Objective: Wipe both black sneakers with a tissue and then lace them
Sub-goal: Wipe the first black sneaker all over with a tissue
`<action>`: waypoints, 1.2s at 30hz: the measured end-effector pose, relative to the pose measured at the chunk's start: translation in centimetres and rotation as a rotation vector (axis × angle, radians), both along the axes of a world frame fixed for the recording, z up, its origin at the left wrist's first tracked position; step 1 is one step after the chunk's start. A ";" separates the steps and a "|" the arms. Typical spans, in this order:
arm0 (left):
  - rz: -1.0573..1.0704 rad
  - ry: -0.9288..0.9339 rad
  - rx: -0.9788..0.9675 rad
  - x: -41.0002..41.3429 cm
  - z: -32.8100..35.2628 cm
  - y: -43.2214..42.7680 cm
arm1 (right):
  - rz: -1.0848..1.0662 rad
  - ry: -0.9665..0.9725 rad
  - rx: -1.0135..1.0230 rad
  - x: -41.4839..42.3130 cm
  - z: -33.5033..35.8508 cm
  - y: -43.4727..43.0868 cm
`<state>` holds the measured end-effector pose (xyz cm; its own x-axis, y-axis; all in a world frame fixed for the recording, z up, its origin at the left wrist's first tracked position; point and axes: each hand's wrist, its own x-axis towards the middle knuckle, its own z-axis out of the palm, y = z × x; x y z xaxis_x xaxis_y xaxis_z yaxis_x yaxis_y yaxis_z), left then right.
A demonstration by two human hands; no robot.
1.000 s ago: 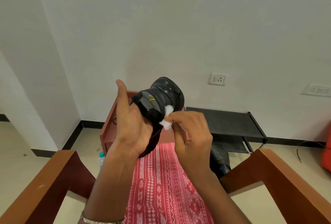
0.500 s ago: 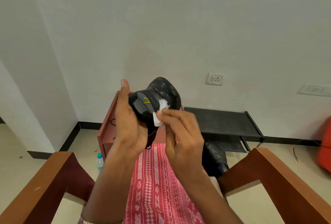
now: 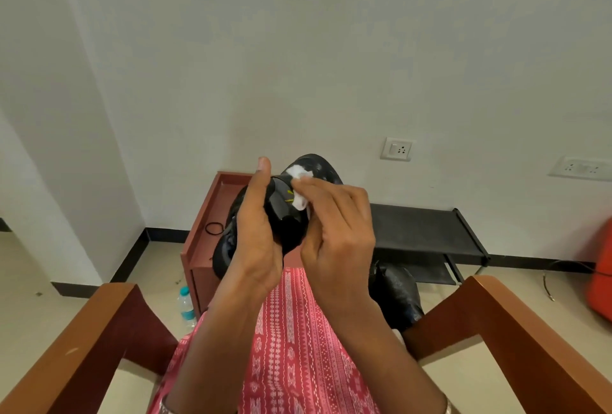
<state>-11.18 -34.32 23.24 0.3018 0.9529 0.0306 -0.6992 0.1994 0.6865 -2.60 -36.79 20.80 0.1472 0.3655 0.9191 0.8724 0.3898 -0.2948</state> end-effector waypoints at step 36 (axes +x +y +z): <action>0.003 0.171 0.045 0.1 -0.4 -0.1 | -0.022 0.006 -0.001 3.1 -0.9 0.4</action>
<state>-11.04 -34.39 22.79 0.3034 0.9526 0.0221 -0.5718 0.1635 0.8039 0.51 -36.39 19.94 0.1610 0.3630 0.9178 0.8787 0.3707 -0.3008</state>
